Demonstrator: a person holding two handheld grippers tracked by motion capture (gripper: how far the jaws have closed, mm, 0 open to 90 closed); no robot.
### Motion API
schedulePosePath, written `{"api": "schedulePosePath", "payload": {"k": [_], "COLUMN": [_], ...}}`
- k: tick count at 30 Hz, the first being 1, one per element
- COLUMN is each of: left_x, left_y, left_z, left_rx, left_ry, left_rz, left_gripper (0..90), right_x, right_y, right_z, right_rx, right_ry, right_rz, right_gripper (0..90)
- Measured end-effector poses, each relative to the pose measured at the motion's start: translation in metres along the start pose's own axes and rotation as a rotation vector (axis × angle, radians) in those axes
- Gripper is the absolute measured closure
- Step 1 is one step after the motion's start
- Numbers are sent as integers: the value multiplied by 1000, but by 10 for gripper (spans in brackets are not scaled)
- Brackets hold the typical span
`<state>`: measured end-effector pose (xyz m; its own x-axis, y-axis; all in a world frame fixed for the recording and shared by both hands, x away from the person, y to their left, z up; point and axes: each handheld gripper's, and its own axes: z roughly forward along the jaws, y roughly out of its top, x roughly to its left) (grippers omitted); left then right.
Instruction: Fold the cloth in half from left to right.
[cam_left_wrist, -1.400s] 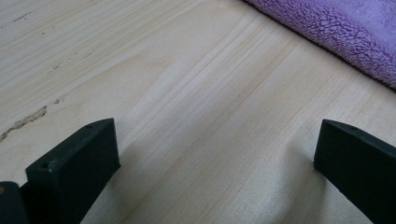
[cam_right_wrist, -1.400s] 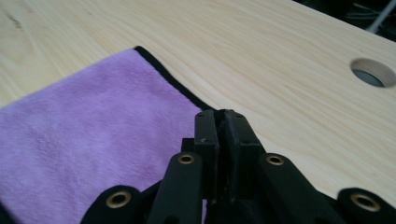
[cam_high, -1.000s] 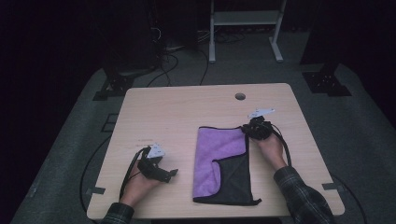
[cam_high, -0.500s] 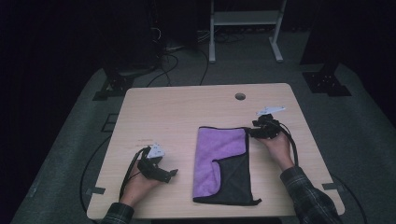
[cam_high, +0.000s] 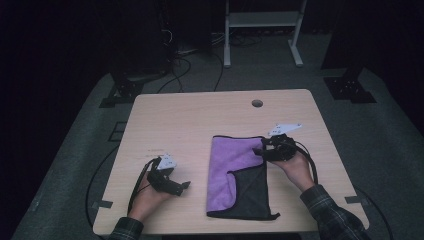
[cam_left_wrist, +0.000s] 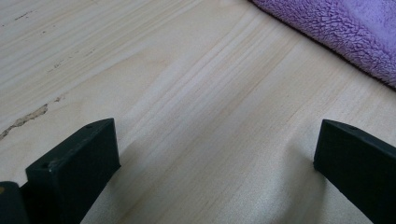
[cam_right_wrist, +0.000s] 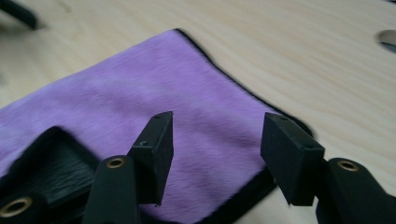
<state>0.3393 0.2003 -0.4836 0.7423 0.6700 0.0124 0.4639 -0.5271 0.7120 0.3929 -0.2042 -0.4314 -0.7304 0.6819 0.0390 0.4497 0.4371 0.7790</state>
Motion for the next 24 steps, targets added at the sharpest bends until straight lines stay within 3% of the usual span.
{"api": "schedulePosePath", "payload": {"k": [5,15,19,24], "left_x": [0,0,0,0], "left_y": [0,0,0,0], "left_z": [0,0,0,0], "left_rx": [-1,-2,-3,-3], "left_ry": [0,0,0,0], "left_rz": [0,-1,-1,-1], "left_gripper": [0,0,0,0], "right_x": [20,54,65,73], "right_y": [1,4,4,1], "right_z": [2,11,18,30], "right_rx": [-14,-33,-19,24], "right_ry": [60,199,256,293], "right_rz": [-53,-85,-89,-103], "right_gripper": [441,461,497,599]}}
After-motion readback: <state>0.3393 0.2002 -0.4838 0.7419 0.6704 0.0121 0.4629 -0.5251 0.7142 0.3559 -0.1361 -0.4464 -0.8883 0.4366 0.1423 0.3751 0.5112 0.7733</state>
